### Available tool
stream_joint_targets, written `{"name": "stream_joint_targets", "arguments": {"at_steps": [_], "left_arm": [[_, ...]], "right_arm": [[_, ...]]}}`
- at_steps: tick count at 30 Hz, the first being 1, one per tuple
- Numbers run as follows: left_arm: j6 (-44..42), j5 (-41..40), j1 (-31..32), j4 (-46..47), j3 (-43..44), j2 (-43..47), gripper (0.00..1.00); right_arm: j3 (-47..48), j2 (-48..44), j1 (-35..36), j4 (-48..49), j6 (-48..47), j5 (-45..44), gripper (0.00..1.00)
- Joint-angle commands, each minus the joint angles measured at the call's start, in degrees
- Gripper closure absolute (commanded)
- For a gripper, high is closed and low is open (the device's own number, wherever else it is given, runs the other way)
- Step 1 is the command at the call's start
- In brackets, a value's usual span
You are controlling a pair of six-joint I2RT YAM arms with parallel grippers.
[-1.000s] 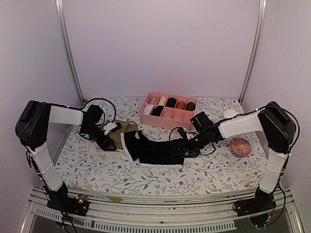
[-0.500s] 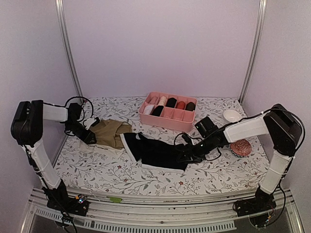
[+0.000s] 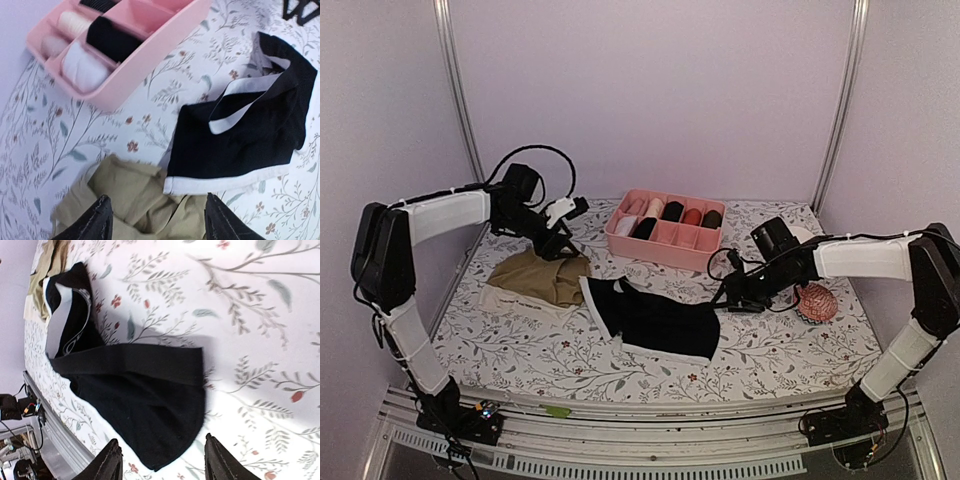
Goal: Roll the underwear
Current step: Adjust the underwear at the center of the board, then pick up the underwear from the center of the board.
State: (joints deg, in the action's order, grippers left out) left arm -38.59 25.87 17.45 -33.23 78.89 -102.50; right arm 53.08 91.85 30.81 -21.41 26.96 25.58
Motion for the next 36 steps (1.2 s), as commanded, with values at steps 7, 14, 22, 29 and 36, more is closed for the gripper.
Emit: {"name": "stream_joint_targets", "arguments": {"at_steps": [7,14,22,29,36], "left_arm": [[-3.85,3.35,6.73,2.00,9.56,-14.90,0.40],[-3.08,-0.93,10.84,1.77,12.68,-20.43,0.41],[-1.24,-1.26,13.63,1.01,14.66,-23.20,0.43],[0.22,0.93,13.15,1.24,12.99,-19.80,0.43],[0.23,-3.80,14.49,1.51,15.23,-23.57,0.44]], "right_arm": [[1.96,6.92,-3.39,1.11,2.80,-2.81,0.45],[7.47,15.09,-3.39,4.51,2.74,0.55,0.46],[11.47,20.81,-3.39,3.48,0.87,3.51,0.56],[8.62,19.79,-3.39,5.42,1.05,6.27,0.57],[9.71,21.66,-1.65,3.81,1.04,4.56,0.51]]}}
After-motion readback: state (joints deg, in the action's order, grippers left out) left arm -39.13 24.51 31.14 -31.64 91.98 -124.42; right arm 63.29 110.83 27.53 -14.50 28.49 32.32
